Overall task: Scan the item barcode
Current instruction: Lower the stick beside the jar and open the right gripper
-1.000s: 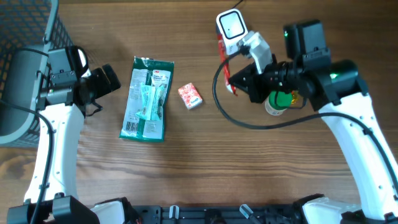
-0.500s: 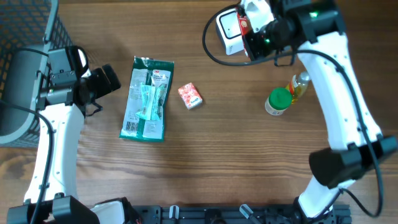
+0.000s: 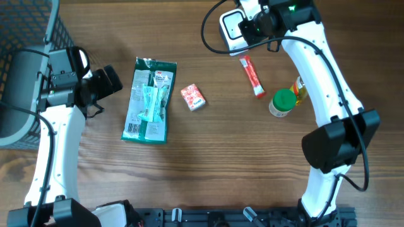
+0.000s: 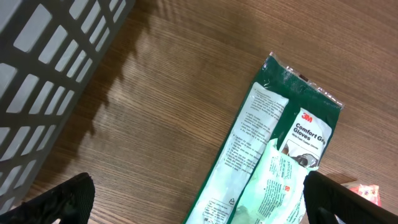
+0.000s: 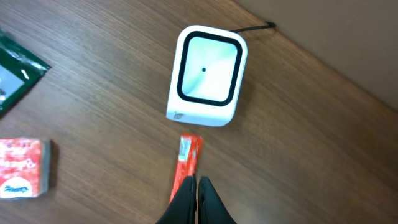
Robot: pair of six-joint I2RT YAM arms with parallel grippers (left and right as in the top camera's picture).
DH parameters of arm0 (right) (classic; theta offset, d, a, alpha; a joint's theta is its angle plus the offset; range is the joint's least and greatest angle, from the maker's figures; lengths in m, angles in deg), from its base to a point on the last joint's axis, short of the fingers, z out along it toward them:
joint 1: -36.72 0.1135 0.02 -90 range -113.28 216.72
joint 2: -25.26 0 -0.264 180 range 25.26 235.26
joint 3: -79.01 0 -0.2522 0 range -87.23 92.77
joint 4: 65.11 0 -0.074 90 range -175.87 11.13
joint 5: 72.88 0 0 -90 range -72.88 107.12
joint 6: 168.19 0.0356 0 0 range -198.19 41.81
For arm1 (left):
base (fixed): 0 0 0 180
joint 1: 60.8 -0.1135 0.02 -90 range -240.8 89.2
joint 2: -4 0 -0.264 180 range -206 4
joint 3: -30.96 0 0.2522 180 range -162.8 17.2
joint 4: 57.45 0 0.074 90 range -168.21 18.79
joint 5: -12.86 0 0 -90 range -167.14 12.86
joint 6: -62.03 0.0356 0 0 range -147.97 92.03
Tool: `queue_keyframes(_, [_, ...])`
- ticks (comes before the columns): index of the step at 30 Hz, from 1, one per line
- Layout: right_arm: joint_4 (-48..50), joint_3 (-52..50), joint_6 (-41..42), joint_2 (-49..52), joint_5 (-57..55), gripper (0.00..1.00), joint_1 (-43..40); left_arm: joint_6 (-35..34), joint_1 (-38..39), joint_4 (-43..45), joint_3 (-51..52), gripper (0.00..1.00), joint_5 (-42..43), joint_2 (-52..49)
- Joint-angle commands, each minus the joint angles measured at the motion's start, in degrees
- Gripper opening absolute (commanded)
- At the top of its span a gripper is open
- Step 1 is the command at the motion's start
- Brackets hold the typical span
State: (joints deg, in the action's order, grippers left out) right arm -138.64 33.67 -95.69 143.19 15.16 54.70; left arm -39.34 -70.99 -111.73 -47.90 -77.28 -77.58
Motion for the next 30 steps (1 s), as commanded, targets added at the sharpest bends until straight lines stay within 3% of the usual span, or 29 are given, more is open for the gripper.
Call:
queue_keyframes(1, [0.6, 0.5, -1.7, 2.8, -1.5, 0.04, -0.1, 0.7, -0.2, 0.2, -0.3, 1.00, -0.2, 0.1])
queue_keyframes(4, [-1.8, 0.5, 1.5, 4.5, -1.5, 0.07, -0.1, 0.7, -0.2, 0.2, -0.3, 1.00, -0.2, 0.1])
queue_keyframes(7, [-7.8, 0.1, 2.6, 6.2, -1.5, 0.25, -0.1, 0.7, -0.2, 0.2, -0.3, 1.00, -0.2, 0.1])
queue_keyframes(13, [-13.2, -7.6, 7.2, 6.5, -1.5, 0.36, -1.5, 0.7, -0.2, 0.2, -0.3, 1.00, -0.2, 0.1])
queue_keyframes(19, [-6.4, -19.1, 11.5, 6.5, 2.2, 0.45, -4.4, 0.7, -0.2, 0.2, -0.3, 1.00, -0.2, 0.1])
queue_keyframes(24, [3.0, -24.6, 10.0, 6.5, 2.6, 0.41, -4.5, 0.7, -0.2, 0.2, -0.3, 1.00, -0.2, 0.1])
queue_keyframes(26, [2.4, -25.0, 10.0, 6.5, 2.6, 0.36, -4.5, 0.7, -0.2, 0.2, -0.3, 1.00, -0.2, 0.1])
queue_keyframes(30, [3.0, -27.7, 10.1, 6.5, 2.3, 0.36, -4.5, 0.7, -0.2, 0.2, -0.3, 1.00, -0.2, 0.1])
